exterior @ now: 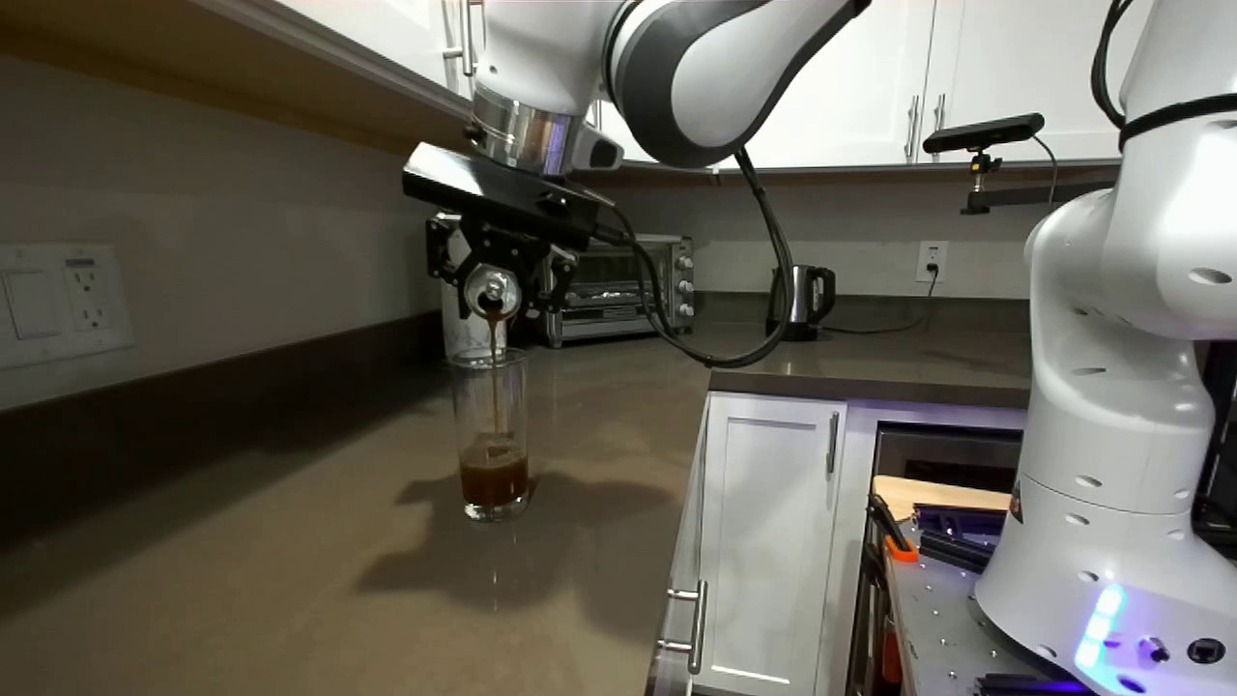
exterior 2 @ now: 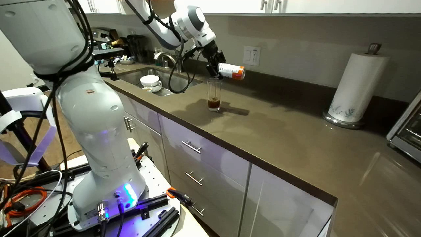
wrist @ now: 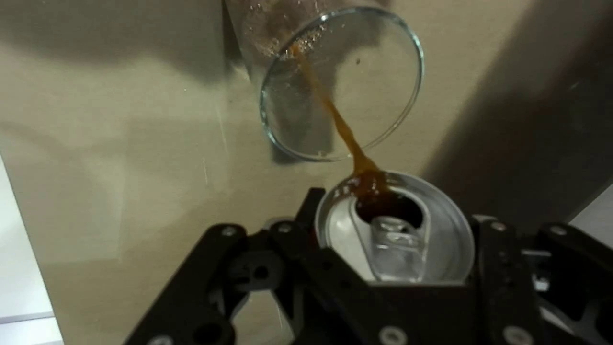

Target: Pick up the can, pour its contents in the glass cup and put it down

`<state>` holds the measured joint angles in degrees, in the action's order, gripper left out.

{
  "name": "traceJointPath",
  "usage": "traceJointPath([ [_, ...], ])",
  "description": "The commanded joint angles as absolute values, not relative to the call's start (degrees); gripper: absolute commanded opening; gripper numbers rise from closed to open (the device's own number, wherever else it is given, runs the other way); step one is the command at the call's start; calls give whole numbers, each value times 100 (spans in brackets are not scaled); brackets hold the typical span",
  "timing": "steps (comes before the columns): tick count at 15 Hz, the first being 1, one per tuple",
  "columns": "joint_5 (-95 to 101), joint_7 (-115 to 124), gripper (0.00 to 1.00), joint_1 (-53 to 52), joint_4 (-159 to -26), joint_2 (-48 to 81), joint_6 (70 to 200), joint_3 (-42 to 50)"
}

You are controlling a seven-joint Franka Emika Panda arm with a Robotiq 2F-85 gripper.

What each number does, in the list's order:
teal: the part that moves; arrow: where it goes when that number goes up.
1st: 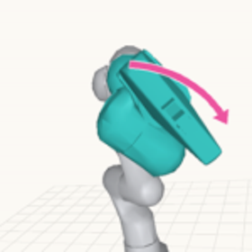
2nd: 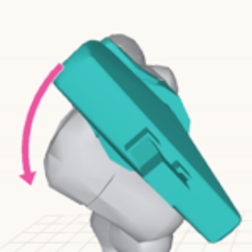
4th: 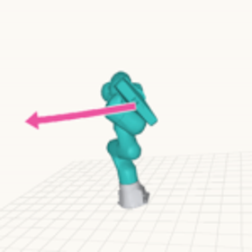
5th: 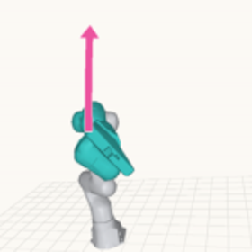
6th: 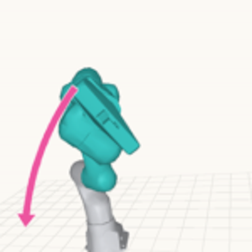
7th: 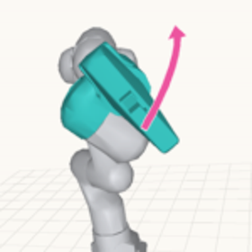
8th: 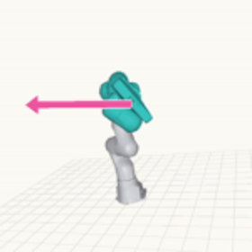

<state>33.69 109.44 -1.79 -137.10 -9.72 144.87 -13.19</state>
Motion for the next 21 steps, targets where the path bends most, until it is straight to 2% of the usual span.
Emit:
traceJointPath([
  [1,3639,11243,28,-178,-13915,-1201,14700,-1325],
  [21,3935,11472,28,-147,-14020,-1274,14813,-1361],
])
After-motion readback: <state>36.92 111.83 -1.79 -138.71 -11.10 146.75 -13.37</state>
